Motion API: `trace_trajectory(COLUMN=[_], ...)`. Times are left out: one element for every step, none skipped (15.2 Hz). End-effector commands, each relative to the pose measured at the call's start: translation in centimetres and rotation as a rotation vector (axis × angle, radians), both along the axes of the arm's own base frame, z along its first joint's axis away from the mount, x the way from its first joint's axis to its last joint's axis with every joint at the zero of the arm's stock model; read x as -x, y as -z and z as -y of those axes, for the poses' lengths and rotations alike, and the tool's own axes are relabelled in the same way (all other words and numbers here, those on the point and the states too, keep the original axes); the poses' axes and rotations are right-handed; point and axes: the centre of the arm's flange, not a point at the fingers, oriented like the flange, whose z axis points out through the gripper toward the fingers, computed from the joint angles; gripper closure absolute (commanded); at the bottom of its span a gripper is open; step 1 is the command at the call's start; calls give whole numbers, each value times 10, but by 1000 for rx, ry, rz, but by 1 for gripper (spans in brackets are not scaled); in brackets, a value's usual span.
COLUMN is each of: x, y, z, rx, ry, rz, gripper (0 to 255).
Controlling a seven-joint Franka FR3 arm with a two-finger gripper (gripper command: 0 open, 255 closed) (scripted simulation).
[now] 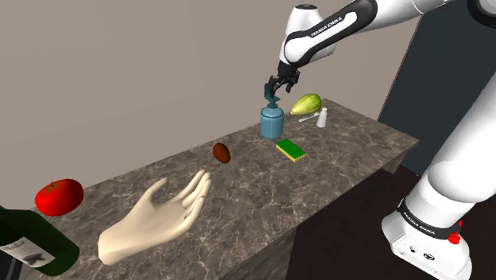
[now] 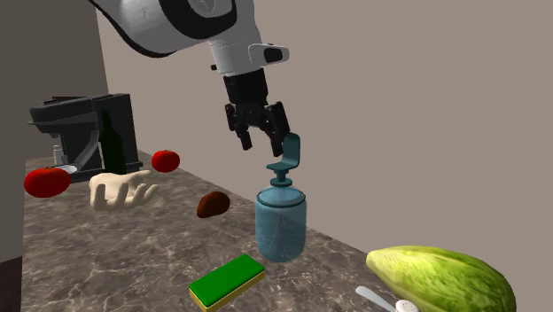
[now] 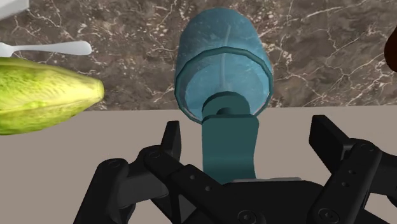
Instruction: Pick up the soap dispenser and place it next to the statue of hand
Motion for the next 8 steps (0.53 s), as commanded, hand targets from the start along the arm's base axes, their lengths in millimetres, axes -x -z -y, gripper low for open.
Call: trace_trajectory(x=[-13, -15, -16, -18, -19, -21, -22, -25], y=[5, 10, 15, 20, 25, 30, 35, 43], z=[6, 6, 6, 6, 6, 7, 7, 7], rx=[6, 6, 6, 6, 6, 6, 6, 6], ry=[2, 2, 2, 2, 2, 2, 2, 2], rz=[12, 12, 12, 12, 12, 12, 12, 12], gripper=[0, 0, 0, 0, 0, 0, 0, 0])
